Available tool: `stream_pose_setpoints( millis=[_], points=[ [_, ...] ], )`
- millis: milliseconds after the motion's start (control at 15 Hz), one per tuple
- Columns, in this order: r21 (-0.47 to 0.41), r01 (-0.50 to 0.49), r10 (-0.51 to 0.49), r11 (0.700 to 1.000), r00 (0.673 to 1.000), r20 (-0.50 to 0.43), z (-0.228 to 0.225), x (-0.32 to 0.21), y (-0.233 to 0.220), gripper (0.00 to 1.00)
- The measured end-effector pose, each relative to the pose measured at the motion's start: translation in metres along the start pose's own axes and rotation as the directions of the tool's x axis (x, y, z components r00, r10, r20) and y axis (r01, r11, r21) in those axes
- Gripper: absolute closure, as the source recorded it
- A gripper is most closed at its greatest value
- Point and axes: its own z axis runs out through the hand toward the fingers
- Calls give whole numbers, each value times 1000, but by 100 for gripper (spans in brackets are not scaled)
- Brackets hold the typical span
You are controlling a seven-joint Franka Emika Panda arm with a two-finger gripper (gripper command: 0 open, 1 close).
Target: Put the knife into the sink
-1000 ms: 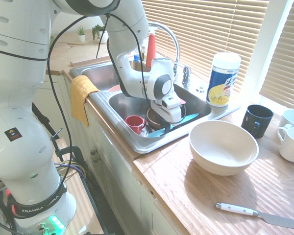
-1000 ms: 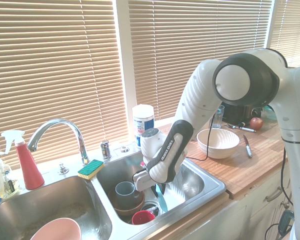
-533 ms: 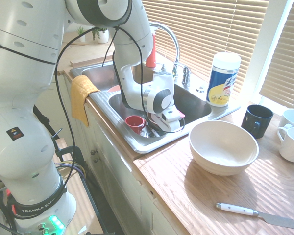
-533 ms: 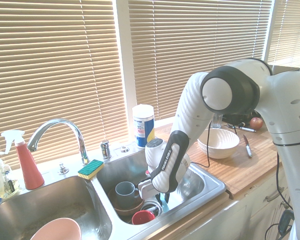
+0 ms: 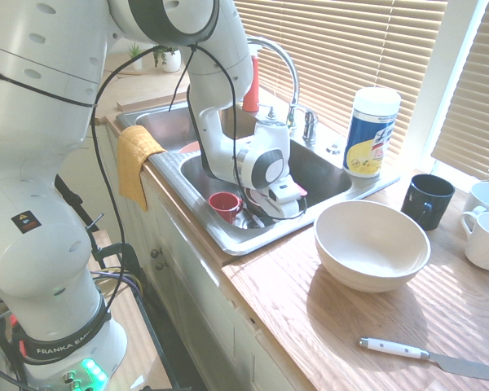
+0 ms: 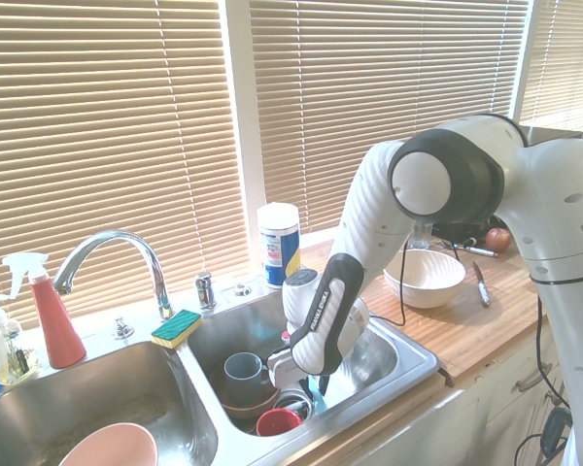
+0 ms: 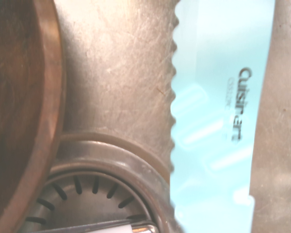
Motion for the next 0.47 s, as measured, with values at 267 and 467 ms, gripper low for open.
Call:
stream_pose_setpoints(
  millis=[267,467],
  points=[
    [51,26,-25,998,999,-22,-33,6,-5,0],
    [73,74,-71,995,996,-45,-117,9,-11,0]
  ],
)
